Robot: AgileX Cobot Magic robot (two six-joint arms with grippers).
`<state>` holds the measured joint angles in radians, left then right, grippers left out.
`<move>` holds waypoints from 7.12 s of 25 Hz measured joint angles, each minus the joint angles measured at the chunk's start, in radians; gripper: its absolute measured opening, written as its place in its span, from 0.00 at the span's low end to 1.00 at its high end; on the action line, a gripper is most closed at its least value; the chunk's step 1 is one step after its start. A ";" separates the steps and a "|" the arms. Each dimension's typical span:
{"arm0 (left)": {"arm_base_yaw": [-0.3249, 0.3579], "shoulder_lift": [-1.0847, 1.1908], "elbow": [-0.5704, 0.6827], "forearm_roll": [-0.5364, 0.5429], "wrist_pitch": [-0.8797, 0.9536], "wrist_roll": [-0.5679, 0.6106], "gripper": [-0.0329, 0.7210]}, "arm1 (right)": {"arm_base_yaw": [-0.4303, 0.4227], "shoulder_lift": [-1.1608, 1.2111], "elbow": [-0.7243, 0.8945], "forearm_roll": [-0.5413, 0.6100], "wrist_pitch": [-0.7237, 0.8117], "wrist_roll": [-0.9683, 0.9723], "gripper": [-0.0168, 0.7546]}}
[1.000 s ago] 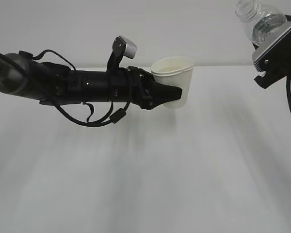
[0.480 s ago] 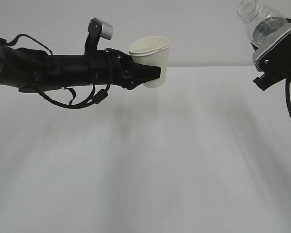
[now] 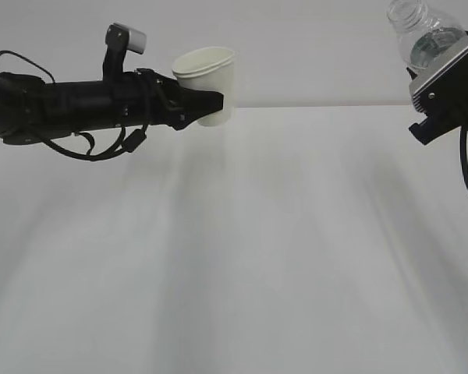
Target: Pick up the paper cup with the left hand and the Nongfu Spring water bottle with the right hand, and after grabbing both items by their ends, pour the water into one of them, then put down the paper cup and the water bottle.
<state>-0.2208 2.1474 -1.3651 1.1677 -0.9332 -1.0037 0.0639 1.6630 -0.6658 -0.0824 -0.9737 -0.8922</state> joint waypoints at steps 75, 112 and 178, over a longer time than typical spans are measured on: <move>0.209 0.157 0.101 -0.478 -0.006 0.508 0.60 | 0.000 0.000 0.013 0.003 0.081 0.063 0.63; 0.213 0.160 0.456 -1.138 -0.188 0.928 0.60 | 0.000 0.000 0.051 0.003 0.056 0.128 0.63; 0.207 -0.075 0.805 -1.021 -0.223 0.930 0.82 | 0.000 0.000 0.090 0.001 0.000 0.277 0.63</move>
<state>-0.0137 2.0723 -0.5598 0.1472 -1.1566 -0.0741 0.0639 1.6630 -0.5759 -0.0815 -0.9736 -0.6155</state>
